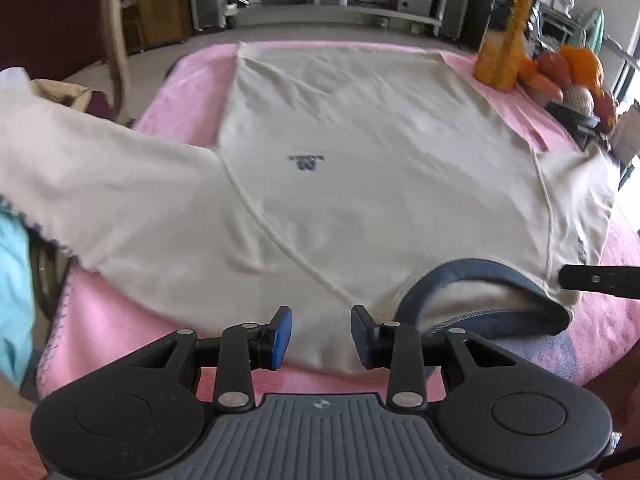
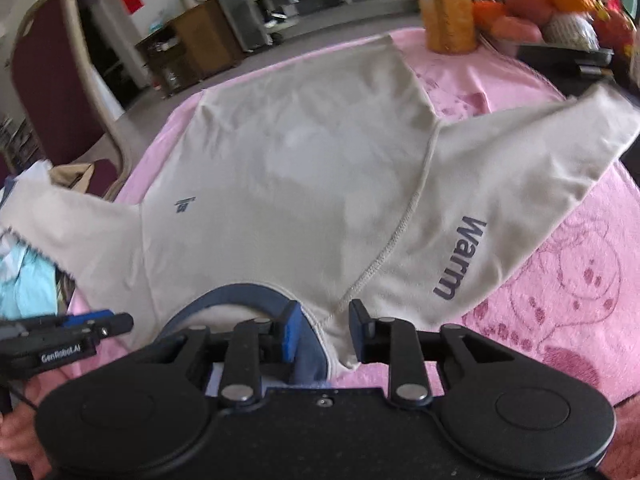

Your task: Fold clothes

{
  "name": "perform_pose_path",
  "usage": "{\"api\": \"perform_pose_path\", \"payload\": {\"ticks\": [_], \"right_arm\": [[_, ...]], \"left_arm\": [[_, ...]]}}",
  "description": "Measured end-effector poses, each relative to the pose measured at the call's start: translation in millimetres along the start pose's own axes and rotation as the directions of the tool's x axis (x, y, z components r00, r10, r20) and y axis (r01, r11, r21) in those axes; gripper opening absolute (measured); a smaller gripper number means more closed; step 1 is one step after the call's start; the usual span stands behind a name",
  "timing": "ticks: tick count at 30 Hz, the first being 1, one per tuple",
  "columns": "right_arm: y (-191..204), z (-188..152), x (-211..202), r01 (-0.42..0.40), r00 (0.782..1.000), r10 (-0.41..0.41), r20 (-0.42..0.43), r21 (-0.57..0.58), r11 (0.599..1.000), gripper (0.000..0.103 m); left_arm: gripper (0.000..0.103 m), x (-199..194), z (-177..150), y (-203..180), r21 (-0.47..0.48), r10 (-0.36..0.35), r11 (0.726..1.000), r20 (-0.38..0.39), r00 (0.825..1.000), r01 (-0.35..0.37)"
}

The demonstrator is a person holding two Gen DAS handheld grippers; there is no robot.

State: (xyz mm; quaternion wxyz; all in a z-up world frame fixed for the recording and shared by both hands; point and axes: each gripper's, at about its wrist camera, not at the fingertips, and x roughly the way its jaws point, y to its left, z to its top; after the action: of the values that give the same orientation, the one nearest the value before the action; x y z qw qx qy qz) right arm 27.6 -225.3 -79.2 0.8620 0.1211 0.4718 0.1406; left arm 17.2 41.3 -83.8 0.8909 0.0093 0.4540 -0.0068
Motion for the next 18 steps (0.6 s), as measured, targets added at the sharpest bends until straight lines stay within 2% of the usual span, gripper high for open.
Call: {"api": "perform_pose_path", "payload": {"ticks": [3,5,6,7,9,10,12,14,16,18], "right_arm": [[3.4,0.6,16.5,-0.005,0.998,0.005,-0.07,0.014,1.0,0.025],[7.6,0.3,23.7,-0.005,0.995,0.005,-0.097,-0.002,1.0,0.026],[8.3,0.9,21.3,-0.01,0.996,0.01,-0.084,-0.002,1.0,0.029],[9.0,1.5,18.9,-0.015,0.997,0.015,-0.072,-0.003,1.0,0.031],[10.3,2.6,14.0,-0.025,0.999,0.025,-0.047,-0.005,1.0,0.031],[10.9,3.2,11.6,-0.03,0.999,0.03,-0.034,-0.006,1.0,0.031],[12.3,4.3,6.8,-0.04,0.999,0.04,-0.009,-0.009,0.999,0.031],[18.3,11.2,-4.2,-0.059,0.998,0.059,0.016,0.001,0.998,0.033],[28.1,20.2,-18.1,-0.082,0.996,0.081,0.044,0.012,0.997,0.041],[45.1,30.2,-33.0,-0.113,0.99,0.112,0.085,0.012,0.994,0.049]], "left_arm": [[0.034,6.0,-5.4,-23.5,0.137,0.016,0.991,-0.002,1.0,-0.015],[0.044,9.2,-9.4,-38.4,0.229,0.034,0.973,0.006,0.999,-0.034],[0.046,8.5,-12.5,-43.4,0.274,0.061,0.959,0.033,0.998,-0.068],[0.047,7.7,-14.1,-44.9,0.292,0.076,0.952,0.05,0.996,-0.087],[0.045,4.5,-11.5,-39.4,0.265,0.09,0.959,0.057,0.994,-0.101],[0.042,0.7,-10.2,-32.0,0.236,0.094,0.966,0.066,0.993,-0.107],[0.041,-17.6,-7.1,4.2,0.109,0.093,0.989,0.112,0.989,-0.105],[0.041,-35.9,-4.0,40.4,-0.02,0.098,0.995,0.159,0.983,-0.096],[0.04,-54.2,-0.9,76.6,-0.148,0.108,0.986,0.203,0.973,-0.078],[0.04,-72.5,2.2,112.8,-0.273,0.124,0.96,0.246,0.961,-0.054]]}}
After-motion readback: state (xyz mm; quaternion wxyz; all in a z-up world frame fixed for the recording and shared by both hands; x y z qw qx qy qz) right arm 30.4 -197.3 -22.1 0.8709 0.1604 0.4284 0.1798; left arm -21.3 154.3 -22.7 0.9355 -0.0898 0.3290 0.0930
